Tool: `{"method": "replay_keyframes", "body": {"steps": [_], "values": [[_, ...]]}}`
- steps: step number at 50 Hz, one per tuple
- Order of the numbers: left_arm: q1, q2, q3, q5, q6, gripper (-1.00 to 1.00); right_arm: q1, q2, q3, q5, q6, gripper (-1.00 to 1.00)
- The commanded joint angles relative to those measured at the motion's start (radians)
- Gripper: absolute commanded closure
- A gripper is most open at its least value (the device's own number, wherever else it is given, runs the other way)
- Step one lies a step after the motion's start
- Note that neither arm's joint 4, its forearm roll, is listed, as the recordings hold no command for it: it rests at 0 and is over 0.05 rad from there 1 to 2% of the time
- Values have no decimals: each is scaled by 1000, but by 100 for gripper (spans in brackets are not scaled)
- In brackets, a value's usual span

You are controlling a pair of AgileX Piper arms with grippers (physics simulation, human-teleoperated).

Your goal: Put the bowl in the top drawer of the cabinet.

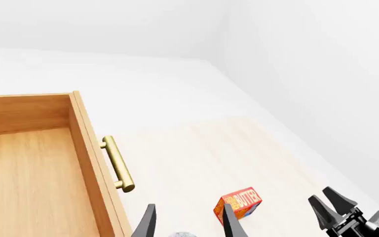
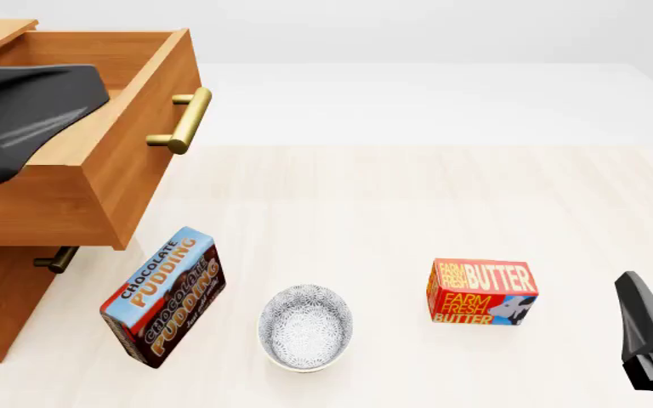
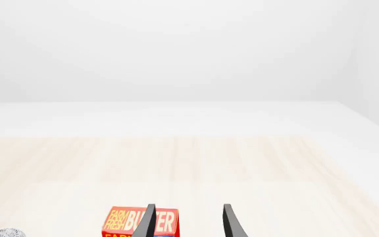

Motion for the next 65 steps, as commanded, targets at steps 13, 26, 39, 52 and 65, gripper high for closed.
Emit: {"method": "replay_keyframes", "body": {"steps": [13,26,39,52,65], "values": [[-91,42,99,-68,-29,-100,0,0,0,0,0,-100],[-132,99,144,-124,-54,-100,0,0,0,0,0,-100],[-154,113,150,-133,-32,-100,0,0,0,0,0,-100],[-170,156,170,-166,-6,-100,0,0,0,0,0,-100],[-218,219,194,-225,-33,-100,0,0,0,0,0,-100]]}}
